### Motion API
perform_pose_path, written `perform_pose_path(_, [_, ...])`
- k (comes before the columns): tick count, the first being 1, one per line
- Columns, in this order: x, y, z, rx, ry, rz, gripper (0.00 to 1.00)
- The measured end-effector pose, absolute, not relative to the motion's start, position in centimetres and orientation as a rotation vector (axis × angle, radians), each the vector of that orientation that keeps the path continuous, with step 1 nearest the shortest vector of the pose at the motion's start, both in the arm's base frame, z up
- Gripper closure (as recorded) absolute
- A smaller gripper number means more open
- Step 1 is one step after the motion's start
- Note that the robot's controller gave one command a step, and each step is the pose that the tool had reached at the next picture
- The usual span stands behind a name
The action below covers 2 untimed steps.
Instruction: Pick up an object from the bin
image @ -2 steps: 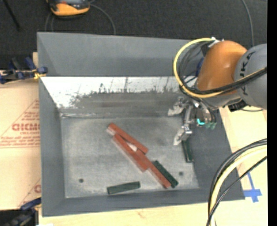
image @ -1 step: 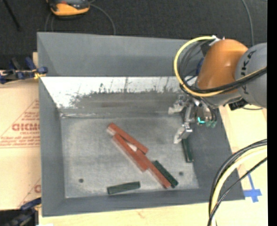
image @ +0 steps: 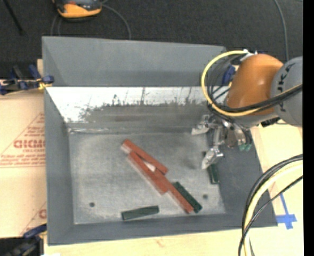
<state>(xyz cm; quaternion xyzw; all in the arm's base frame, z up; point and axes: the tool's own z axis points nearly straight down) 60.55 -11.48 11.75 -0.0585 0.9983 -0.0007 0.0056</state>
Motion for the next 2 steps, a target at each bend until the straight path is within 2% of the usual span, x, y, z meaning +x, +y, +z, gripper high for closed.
perform_pose_path(1, [59.73, -14.1, 8.52, -0.473, 3.113, 0.02, 0.0])
perform_pose_path(2, [59.51, -14.97, 7.87, -0.647, 3.072, 0.011, 1.0])
